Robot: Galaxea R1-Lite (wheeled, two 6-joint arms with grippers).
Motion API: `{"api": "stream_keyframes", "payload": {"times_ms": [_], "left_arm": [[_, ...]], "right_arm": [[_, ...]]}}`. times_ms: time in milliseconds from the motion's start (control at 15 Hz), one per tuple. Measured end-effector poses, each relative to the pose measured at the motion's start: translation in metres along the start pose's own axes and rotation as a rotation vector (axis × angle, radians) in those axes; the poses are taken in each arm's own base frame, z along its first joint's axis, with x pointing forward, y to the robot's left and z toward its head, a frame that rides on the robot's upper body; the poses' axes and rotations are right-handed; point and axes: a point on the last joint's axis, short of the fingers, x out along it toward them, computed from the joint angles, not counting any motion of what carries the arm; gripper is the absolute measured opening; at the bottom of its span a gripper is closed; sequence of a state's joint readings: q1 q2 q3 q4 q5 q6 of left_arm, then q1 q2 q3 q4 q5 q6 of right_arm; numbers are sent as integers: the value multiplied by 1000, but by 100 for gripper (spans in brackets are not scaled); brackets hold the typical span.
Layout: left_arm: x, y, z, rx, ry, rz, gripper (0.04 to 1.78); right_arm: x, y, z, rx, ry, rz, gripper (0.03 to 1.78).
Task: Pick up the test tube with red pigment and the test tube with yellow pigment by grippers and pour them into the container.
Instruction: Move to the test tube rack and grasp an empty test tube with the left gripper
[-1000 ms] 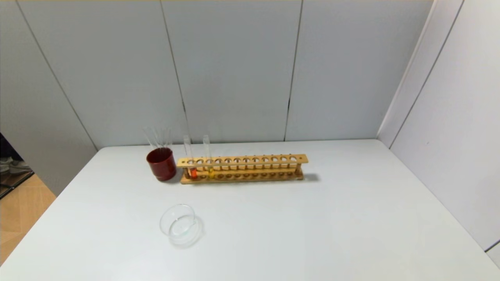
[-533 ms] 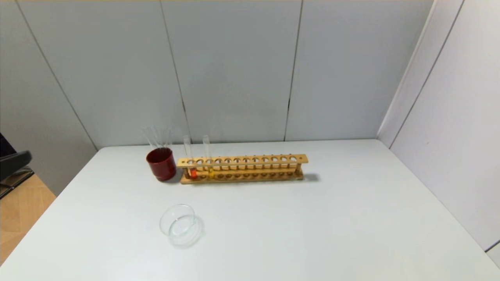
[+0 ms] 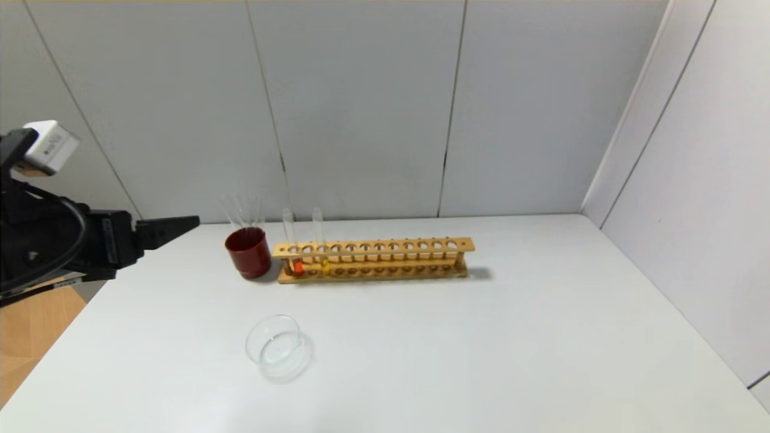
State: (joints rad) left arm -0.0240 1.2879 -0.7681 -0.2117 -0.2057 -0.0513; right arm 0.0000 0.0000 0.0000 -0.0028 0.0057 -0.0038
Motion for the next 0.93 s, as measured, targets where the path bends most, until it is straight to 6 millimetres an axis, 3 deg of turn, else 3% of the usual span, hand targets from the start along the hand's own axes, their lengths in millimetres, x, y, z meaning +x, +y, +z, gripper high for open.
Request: {"api": "stream_keyframes", "payload": {"times_ms": [533,933], "left_arm": [[108,10,-33,0,67,-123,175],[163,6,-41,9,87,-151,175]], "right_arm": [[0,0,0,0,0,0,175],[0,0,0,0,0,0,175]]}}
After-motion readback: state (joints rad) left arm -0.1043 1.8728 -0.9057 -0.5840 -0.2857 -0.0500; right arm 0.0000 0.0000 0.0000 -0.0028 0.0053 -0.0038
